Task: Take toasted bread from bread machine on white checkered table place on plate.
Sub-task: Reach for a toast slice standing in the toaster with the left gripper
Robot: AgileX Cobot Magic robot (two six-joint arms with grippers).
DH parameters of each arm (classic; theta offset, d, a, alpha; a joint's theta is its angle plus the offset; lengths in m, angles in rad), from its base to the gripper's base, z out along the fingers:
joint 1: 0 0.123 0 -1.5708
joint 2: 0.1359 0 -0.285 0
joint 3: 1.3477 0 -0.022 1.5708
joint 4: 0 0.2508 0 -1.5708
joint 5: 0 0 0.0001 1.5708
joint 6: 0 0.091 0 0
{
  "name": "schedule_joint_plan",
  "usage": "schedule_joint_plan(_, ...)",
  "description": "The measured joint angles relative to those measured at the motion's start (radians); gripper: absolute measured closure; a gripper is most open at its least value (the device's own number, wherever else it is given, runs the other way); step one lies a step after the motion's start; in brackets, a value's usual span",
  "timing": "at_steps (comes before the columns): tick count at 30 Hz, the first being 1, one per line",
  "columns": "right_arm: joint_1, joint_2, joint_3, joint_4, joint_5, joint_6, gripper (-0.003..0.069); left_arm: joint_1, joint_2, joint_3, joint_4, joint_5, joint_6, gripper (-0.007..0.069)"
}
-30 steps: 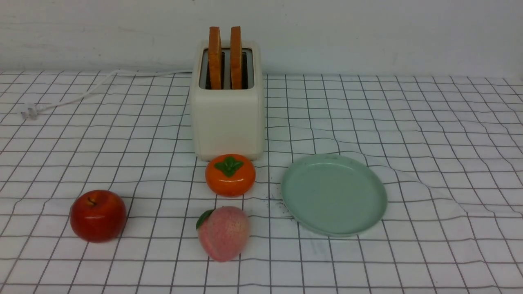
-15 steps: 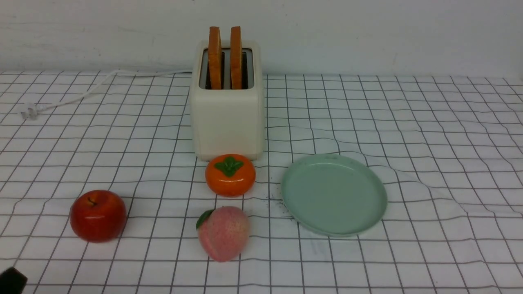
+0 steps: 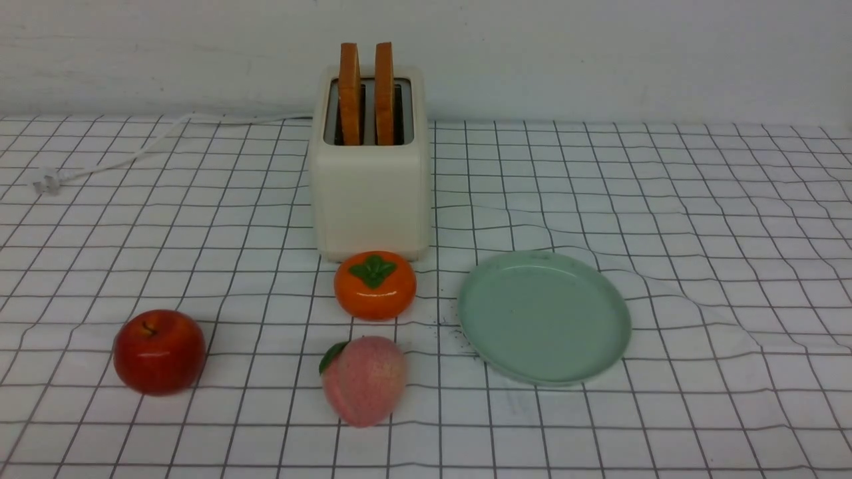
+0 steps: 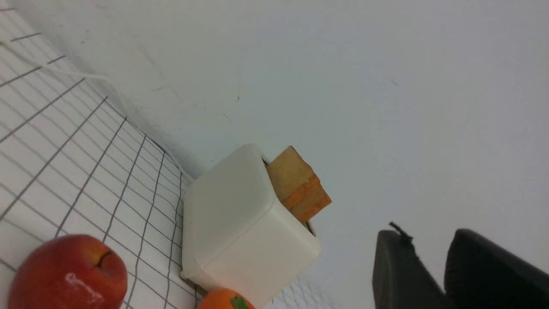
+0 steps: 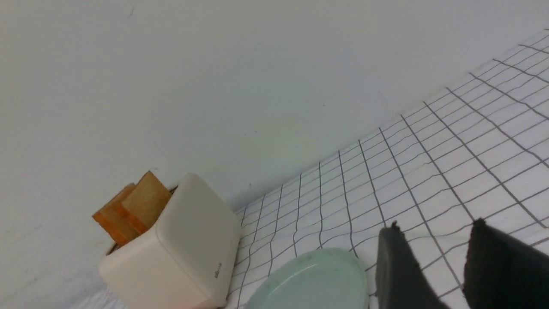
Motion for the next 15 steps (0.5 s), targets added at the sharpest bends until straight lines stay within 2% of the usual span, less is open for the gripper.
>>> schedule_joint_plan(2, 0.0, 0.07, -0.109, -0.028, 0.124, -0.05, 0.0419, 0.0, 0.081, -0.101, 0.037, 0.073, 0.05, 0.0552)
schedule_joint_plan(3, 0.0, 0.078, -0.122, -0.033, 0.137, -0.065, 0.0419, 0.0, 0.09, -0.11, 0.041, 0.079, 0.055, 0.0552)
schedule_joint_plan(4, 0.0, 0.151, -0.237, -0.043, 0.259, -0.141, 0.0419, 0.0, 0.168, -0.187, 0.068, 0.119, 0.107, 0.062)
schedule_joint_plan(5, 0.0, 0.192, -0.298, -0.044, 0.328, -0.195, 0.0419, 0.0, 0.218, -0.23, 0.078, 0.133, 0.141, 0.0638)
schedule_joint_plan(6, 0.0, 0.192, -0.31, -0.044, 0.328, -0.206, 0.0419, 0.0, 0.239, -0.247, 0.08, 0.138, 0.148, 0.0638)
schedule_joint_plan(8, 0.0, 0.289, -0.44, -0.016, 0.485, -0.344, 0.0419, 0.0, 0.376, -0.348, 0.092, 0.144, 0.229, 0.0638)
schedule_joint_plan(10, 0.0, 0.344, -0.517, 0.027, 0.56, -0.418, 0.0435, 0.0, 0.462, -0.41, 0.095, 0.144, 0.278, 0.0638)
schedule_joint_plan(12, 0.0, 0.391, -0.58, 0.102, 0.609, -0.488, 0.0485, 0.0, 0.569, -0.483, 0.095, 0.148, 0.317, 0.0638)
schedule_joint_plan(15, 0.0, 0.451, -0.633, 0.191, 0.636, -0.594, 0.0607, -0.008, 0.723, -0.574, 0.095, 0.162, 0.367, 0.0638)
